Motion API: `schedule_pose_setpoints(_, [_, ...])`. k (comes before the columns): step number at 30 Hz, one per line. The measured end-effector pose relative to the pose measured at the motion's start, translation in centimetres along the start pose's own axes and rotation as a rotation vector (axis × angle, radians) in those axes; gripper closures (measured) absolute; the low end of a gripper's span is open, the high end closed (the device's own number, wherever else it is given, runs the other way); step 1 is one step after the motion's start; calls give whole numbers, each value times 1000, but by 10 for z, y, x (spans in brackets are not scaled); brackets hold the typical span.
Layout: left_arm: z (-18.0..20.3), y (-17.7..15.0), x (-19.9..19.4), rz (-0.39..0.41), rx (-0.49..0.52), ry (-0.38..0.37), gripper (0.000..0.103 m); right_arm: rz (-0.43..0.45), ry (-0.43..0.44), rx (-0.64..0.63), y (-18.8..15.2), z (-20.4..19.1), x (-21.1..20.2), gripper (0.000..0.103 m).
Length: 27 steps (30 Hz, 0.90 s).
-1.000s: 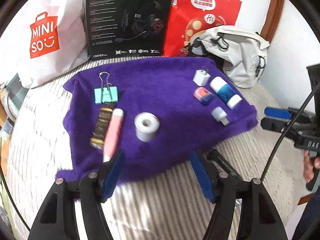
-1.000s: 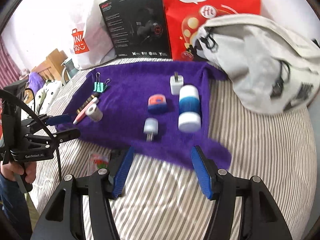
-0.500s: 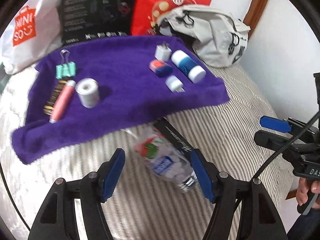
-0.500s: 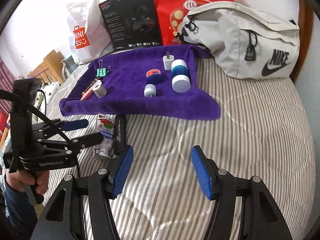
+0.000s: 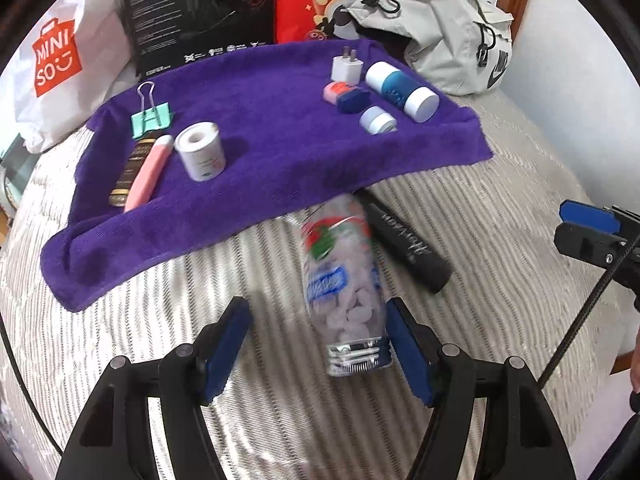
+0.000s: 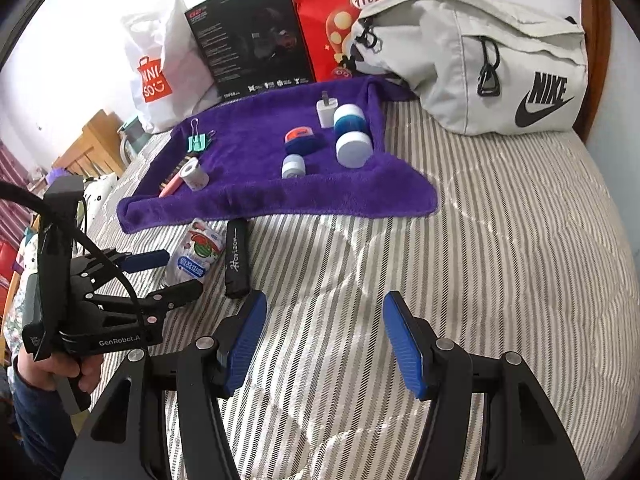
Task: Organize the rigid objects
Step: 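Grasp the clear mint bottle with the left gripper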
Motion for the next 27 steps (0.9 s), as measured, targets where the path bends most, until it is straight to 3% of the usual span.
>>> schedule_pose_setpoints(3, [-2, 1, 1, 12, -6, -13, 34, -13, 11, 1, -4, -1, 6, 43])
schedule_pose_setpoints(18, [11, 14, 9, 42, -4, 67, 43, -43, 15, 35, -10, 8, 16, 43])
schedule_pose_setpoints(23, [15, 12, 5, 55, 15, 49, 63, -52, 27, 35, -12, 5, 20, 43])
schedule_pose_setpoints(27, [14, 10, 4, 63, -7, 34, 63, -64, 29, 38, -15, 3, 25, 43])
Point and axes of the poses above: each gripper's, at about its wrist camera, not at the fingertips, and x roughly the way its jaws point, z to its right, y to its top, the point moved 2 cm from there along x, roughly the way its jaws point, and after that the axes turned 13 degrees about y, right-handed, at the moved point
